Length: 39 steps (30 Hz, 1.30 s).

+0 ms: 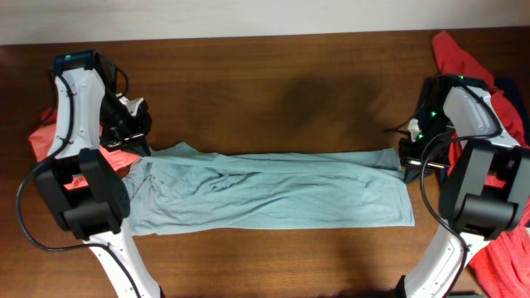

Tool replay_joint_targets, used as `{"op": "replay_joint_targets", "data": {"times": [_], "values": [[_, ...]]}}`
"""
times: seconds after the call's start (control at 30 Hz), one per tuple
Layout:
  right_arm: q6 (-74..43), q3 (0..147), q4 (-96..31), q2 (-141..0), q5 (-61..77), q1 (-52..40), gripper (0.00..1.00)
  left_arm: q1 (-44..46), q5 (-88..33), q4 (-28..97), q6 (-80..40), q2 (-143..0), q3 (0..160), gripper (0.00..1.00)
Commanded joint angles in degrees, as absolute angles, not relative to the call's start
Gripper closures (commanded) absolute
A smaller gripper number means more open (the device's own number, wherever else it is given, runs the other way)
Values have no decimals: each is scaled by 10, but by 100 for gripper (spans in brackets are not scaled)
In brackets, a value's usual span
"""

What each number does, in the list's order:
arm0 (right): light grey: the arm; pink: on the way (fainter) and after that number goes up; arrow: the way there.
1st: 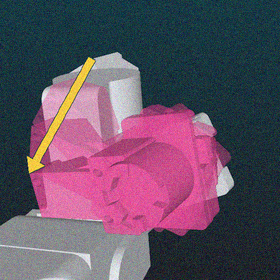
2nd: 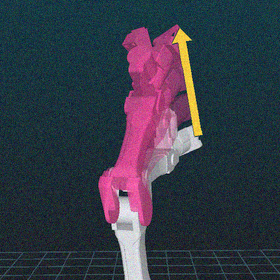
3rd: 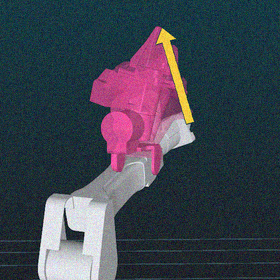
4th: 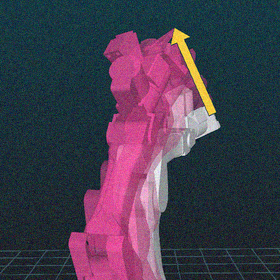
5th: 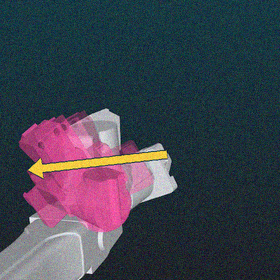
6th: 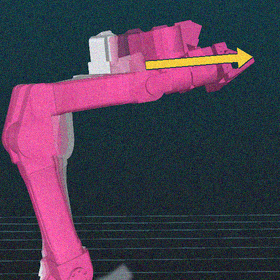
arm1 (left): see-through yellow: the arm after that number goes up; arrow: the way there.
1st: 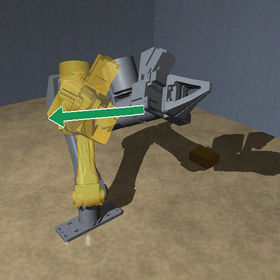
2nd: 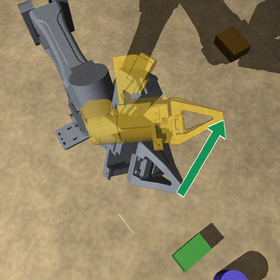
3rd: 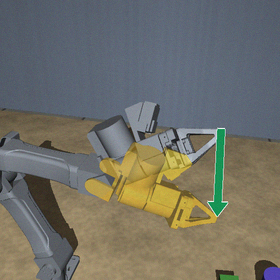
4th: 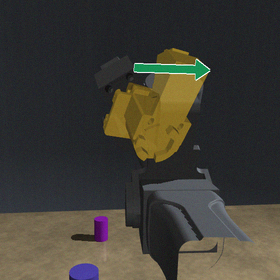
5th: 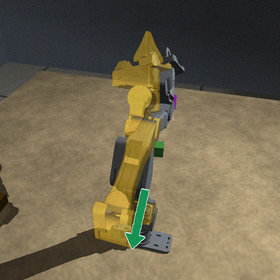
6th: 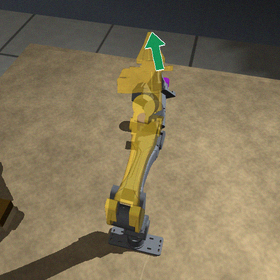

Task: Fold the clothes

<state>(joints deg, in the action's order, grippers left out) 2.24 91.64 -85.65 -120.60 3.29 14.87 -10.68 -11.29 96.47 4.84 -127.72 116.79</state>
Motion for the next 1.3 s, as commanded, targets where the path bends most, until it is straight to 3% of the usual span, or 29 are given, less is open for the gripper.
{"op": "replay_joint_targets", "data": {"times": [0.0, 0.37, 1.07, 1.27], "values": [[4, 902, -855, -1194, -10, 151, 96, -105, -106, 967, 41, -1262, 1172, 100], [1, 825, -792, -1194, -14, 151, 96, -106, -61, 967, 19, -1248, 1159, 100], [-5, 825, -771, -1194, -13, 151, 96, -104, -4, 965, -43, -1247, 946, 99], [-5, 825, -771, -1194, -13, 151, 96, -102, -137, 967, 38, -1225, 945, 99]]}}
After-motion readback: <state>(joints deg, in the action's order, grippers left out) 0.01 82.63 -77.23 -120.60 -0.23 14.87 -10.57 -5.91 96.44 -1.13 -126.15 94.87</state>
